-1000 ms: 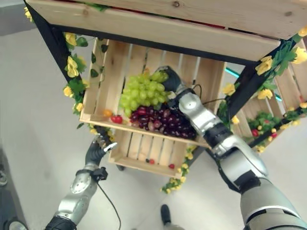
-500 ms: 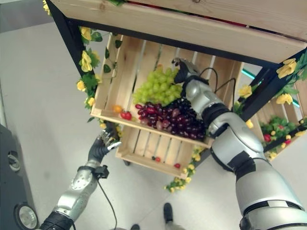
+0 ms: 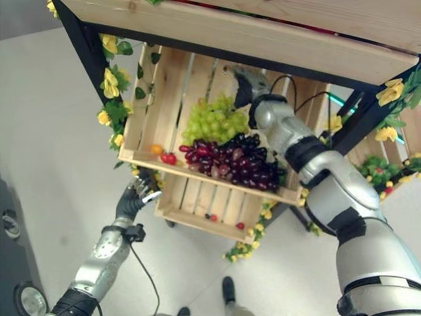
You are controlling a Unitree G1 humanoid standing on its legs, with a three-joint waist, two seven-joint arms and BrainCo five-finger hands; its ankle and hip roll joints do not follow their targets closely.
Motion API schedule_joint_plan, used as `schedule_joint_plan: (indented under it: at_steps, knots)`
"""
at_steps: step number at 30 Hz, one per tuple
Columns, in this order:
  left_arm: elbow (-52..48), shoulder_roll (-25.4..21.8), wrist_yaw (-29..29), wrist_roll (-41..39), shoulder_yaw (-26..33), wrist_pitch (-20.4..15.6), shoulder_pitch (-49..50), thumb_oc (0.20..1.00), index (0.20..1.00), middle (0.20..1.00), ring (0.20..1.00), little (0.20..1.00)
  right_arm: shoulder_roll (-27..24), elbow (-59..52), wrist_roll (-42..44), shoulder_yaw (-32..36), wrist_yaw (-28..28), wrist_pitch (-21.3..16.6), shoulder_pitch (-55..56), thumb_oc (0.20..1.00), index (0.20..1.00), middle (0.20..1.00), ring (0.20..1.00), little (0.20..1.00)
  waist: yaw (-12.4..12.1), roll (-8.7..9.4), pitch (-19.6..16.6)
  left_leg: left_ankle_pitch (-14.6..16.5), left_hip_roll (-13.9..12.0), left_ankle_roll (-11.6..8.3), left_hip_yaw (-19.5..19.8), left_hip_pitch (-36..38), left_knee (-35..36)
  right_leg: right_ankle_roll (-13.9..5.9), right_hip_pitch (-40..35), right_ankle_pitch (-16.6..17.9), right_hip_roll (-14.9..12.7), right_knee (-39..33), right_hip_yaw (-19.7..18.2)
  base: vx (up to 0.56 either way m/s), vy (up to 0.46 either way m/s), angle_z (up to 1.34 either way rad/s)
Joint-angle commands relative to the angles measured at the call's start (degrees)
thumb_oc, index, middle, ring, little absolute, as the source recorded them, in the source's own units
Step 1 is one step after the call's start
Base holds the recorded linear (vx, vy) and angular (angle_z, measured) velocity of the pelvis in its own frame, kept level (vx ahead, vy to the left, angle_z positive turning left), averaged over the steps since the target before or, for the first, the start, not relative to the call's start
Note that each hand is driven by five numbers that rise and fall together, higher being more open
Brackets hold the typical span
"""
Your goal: Pick up the fruits from the basket on one side to the basket on the other side
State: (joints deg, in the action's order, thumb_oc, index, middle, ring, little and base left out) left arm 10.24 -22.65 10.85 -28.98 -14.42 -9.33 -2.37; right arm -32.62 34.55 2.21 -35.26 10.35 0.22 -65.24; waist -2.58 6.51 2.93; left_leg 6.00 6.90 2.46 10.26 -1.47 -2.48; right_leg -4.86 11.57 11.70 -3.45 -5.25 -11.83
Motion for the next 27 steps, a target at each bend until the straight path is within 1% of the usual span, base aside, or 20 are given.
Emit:
schedule_joint_plan:
  at_steps: [1, 2, 4, 5, 6, 7, 9, 10, 11, 12, 13, 14, 17, 20, 23, 24, 27]
  knots:
    - [-2.96, 2.16, 0.61, 0.51, 0.74, -2.74, -3.37, 1.000, 1.000, 1.000, 1.000, 1.000, -4.49, -5.35, 10.82, 4.10, 1.95, -4.65, 1.70, 1.000, 1.000, 1.000, 1.000, 1.000, 0.01, -3.23, -0.21, -3.30, 0.47, -1.06, 0.33, 0.36, 7.34, -2.01, -5.60, -7.69, 1.97, 0.25, 0.86, 0.00, 0.000, 0.00]
    - [-3.04, 2.57, 0.62, 0.64, 0.92, -2.45, -3.08, 1.000, 1.000, 1.000, 1.000, 1.000, -5.11, -10.63, 12.03, 6.64, 1.12, -5.22, 5.52, 1.000, 1.000, 1.000, 1.000, 1.000, 0.20, -3.37, -0.11, -3.27, 0.49, -1.02, 0.35, 0.35, 7.33, -2.03, -5.56, -7.78, 1.96, 0.25, 0.83, 0.00, 0.000, 0.00]
    - [-3.15, 3.53, 0.68, 0.90, 1.31, -2.20, -2.26, 1.000, 1.000, 1.000, 1.000, 1.000, -3.96, -17.64, 14.06, 11.84, 0.44, -6.65, 13.39, 1.000, 1.000, 1.000, 1.000, 1.000, 0.33, -3.54, -0.15, -3.24, 0.52, -0.94, 0.38, 0.37, 7.36, -2.00, -5.52, -7.93, 1.86, 0.25, 0.84, 0.00, 0.000, 0.00]
    - [-3.31, 4.02, 0.74, 1.08, 1.41, -2.14, -1.94, 1.000, 1.000, 1.000, 1.000, 1.000, -3.04, -21.52, 14.90, 14.19, -0.12, -7.18, 17.60, 1.000, 1.000, 1.000, 1.000, 1.000, 0.53, -3.71, -0.06, -3.19, 0.54, -0.89, 0.38, 0.38, 7.36, -1.99, -5.49, -7.96, 1.82, 0.25, 0.84, 0.01, 0.006, -0.05]
    - [-2.82, 4.98, 1.02, 1.10, 1.69, -2.07, -1.49, 1.000, 1.000, 1.000, 1.000, 1.000, -0.64, -27.27, 16.05, 16.78, -2.09, -8.39, 23.97, 1.000, 1.000, 1.000, 1.000, 1.000, 0.80, -3.99, 0.05, -3.04, 0.55, -0.77, 0.30, 0.52, 7.38, -2.02, -5.52, -8.06, 1.74, 0.25, 0.83, 0.01, 0.008, -0.06]
    - [-2.83, 4.96, 1.02, 1.10, 1.64, -2.07, -1.46, 1.000, 1.000, 1.000, 1.000, 1.000, -0.65, -27.37, 16.03, 16.85, -2.09, -8.33, 24.09, 1.000, 1.000, 1.000, 1.000, 1.000, 0.76, -3.98, 0.02, -3.03, 0.54, -0.77, 0.30, 0.54, 7.38, -2.01, -5.54, -8.07, 1.74, 0.25, 0.83, 0.01, 0.011, -0.08]
    - [-2.33, 6.03, 1.31, 1.57, 2.51, -2.00, -0.56, 1.000, 1.000, 1.000, 1.000, 1.000, 1.67, -33.74, 19.46, 19.71, -4.95, -9.49, 32.08, 1.000, 1.000, 1.000, 1.000, 1.000, 1.27, -4.34, 0.10, -2.92, 0.59, -0.67, 0.17, 0.74, 7.40, -2.08, -5.60, -8.19, 1.68, 0.25, 0.68, 0.01, 0.008, -0.05]
    - [-2.34, 6.01, 1.31, 1.57, 2.45, -2.00, -0.49, 1.000, 1.000, 1.000, 1.000, 1.000, 1.68, -33.97, 19.41, 19.82, -4.96, -9.38, 32.32, 1.000, 1.000, 1.000, 1.000, 1.000, 1.23, -4.31, 0.03, -2.92, 0.59, -0.67, 0.18, 0.76, 7.40, -2.08, -5.61, -8.19, 1.69, 0.25, 0.68, 0.00, 0.000, 0.00]
    - [-2.17, 6.37, 1.34, 1.86, 3.18, -1.89, -0.01, 1.000, 1.000, 1.000, 1.000, 1.000, 2.49, -37.16, 20.33, 21.22, -6.11, -9.97, 36.40, 1.000, 1.000, 1.000, 1.000, 1.000, 1.56, -4.49, 0.09, -2.86, 0.61, -0.63, 0.02, 0.80, 7.42, -2.22, -5.60, -8.22, 1.64, 0.25, 0.58, 0.00, 0.000, 0.00]
    - [-2.19, 6.33, 1.34, 1.87, 3.12, -1.88, 0.08, 1.000, 1.000, 1.000, 1.000, 1.000, 2.51, -37.38, 20.31, 21.33, -6.12, -9.88, 36.65, 1.000, 1.000, 1.000, 1.000, 1.000, 1.52, -4.45, 0.01, -2.86, 0.61, -0.63, 0.02, 0.80, 7.42, -2.22, -5.60, -8.23, 1.64, 0.25, 0.59, 0.00, 0.000, 0.00]
    - [-1.75, 6.77, 1.47, 1.68, 3.47, -2.02, 0.49, 1.000, 1.000, 1.000, 1.000, 1.000, 3.61, -39.87, 20.72, 22.09, -7.28, -10.65, 39.84, 1.000, 1.000, 1.000, 1.000, 1.000, 1.82, -4.63, 0.06, -2.83, 0.63, -0.60, -0.08, 0.80, 7.45, -2.31, -5.53, -8.23, 1.59, 0.25, 0.46, -0.01, 0.007, -0.03]
    - [-1.73, 6.73, 1.46, 1.67, 3.39, -2.05, 0.56, 1.000, 1.000, 1.000, 1.000, 1.000, 3.63, -40.07, 20.69, 22.18, -7.29, -10.57, 40.08, 1.000, 1.000, 1.000, 1.000, 1.000, 1.77, -4.59, -0.04, -2.82, 0.63, -0.60, -0.08, 0.79, 7.45, -2.31, -5.52, -8.23, 1.59, 0.25, 0.46, 0.00, 0.000, 0.00]
    - [-1.43, 7.49, 1.91, 1.12, 4.53, -2.59, 1.33, 1.000, 1.000, 1.000, 1.000, 1.000, 4.98, -43.69, 20.32, 23.35, -8.52, -11.45, 45.76, 1.000, 1.000, 1.000, 1.000, 1.000, 2.38, -4.70, -0.07, -2.81, 0.61, -0.58, -0.25, 0.66, 7.48, -2.45, -5.31, -8.18, 1.51, 0.25, 0.33, 0.00, 0.000, 0.00]
    - [-1.39, 7.84, 2.02, 1.04, 4.97, -2.84, 1.76, 1.000, 1.000, 1.000, 1.000, 1.000, 5.39, -45.96, 19.30, 23.70, -9.19, -11.72, 48.74, 1.000, 1.000, 1.000, 1.000, 1.000, 2.71, -4.69, -0.03, -2.89, 0.66, -0.57, -0.27, 0.50, 7.48, -2.47, -5.13, -8.18, 1.47, 0.25, 0.25, -0.01, 0.002, 0.00]
    - [-1.55, 7.61, 2.57, 2.74, 5.53, -3.24, 2.22, 1.000, 1.000, 1.000, 1.000, 1.000, 5.81, -47.51, 18.11, 23.93, -9.96, -12.10, 51.97, 1.000, 1.000, 1.000, 1.000, 1.000, 3.03, -4.64, 0.05, -3.00, 0.68, -0.60, -0.45, 0.18, 7.48, -2.59, -4.79, -7.97, 1.51, 0.25, 0.07, -0.03, -0.002, 0.01]
    - [-1.83, 7.57, 2.83, 3.45, 6.20, -3.65, 2.97, 1.000, 1.000, 1.000, 1.000, 1.000, 6.22, -48.79, 18.19, 23.87, -10.98, -12.41, 54.55, 1.000, 1.000, 1.000, 1.000, 1.000, 3.25, -4.56, 0.16, -3.13, 0.66, -0.64, -0.58, -0.06, 7.48, -2.62, -4.49, -7.80, 1.58, 0.25, 0.03, -0.03, -0.012, -0.03]
    - [-1.99, 7.50, 2.86, 3.76, 6.78, -4.02, 3.46, 1.000, 1.000, 1.000, 1.000, 1.000, 6.36, -49.46, 18.02, 23.77, -11.79, -12.86, 56.56, 1.000, 1.000, 1.000, 1.000, 1.000, 3.45, -4.48, 0.59, -3.41, 0.58, -0.72, -0.68, -0.49, 7.48, -2.62, -3.90, -7.46, 1.80, 0.25, -0.01, -0.04, -0.015, -0.02]
